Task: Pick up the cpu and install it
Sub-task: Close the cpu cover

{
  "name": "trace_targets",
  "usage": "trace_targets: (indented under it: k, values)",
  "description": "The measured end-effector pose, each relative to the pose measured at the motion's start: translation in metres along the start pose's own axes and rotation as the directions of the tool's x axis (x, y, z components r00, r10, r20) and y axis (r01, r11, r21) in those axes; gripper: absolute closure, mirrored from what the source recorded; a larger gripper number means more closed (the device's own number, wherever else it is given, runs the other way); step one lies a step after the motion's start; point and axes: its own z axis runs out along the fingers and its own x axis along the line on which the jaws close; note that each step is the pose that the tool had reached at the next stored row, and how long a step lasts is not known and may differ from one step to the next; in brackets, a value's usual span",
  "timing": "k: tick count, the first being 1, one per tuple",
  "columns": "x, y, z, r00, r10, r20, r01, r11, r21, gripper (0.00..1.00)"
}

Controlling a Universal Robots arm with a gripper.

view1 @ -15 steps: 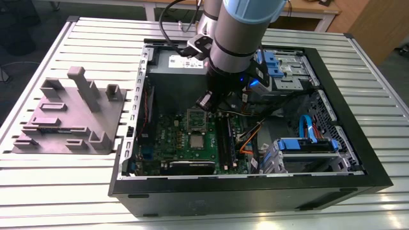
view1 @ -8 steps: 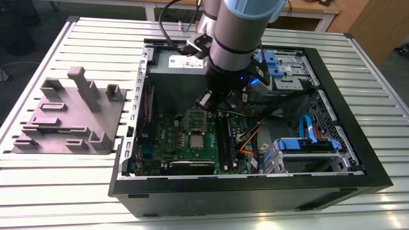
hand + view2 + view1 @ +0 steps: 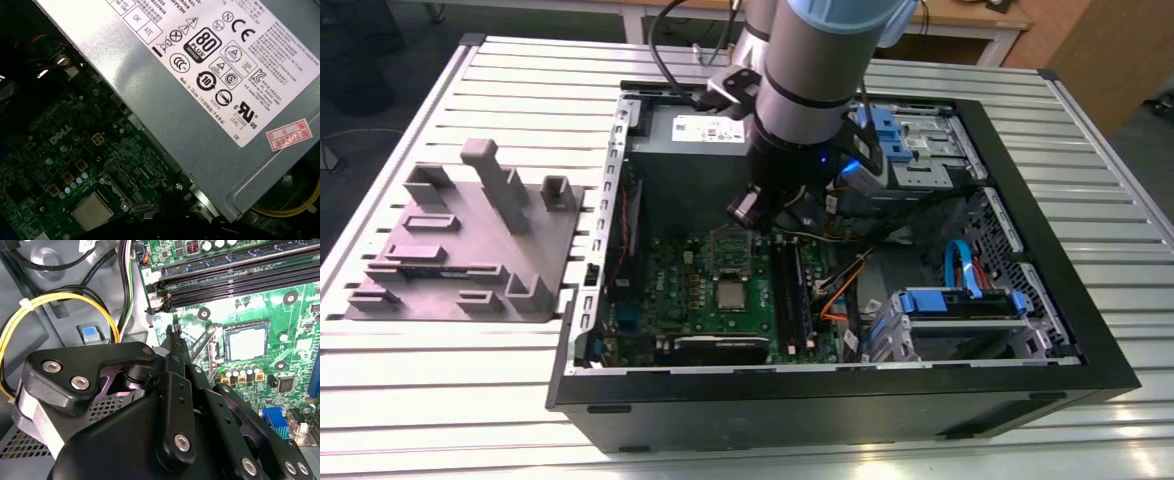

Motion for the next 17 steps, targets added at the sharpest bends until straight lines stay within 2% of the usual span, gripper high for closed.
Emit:
trace_targets:
  k: [12,17]
  values:
    - [0.0015,0.0025,-0.0064,0.9999,-0.014,-0.0015,0.014,0.9999,-0.0002,0.9]
    - [0.0012,0.0029,-0.0075,0.9994,-0.034,-0.0033,0.034,0.9994,-0.0006,0.9]
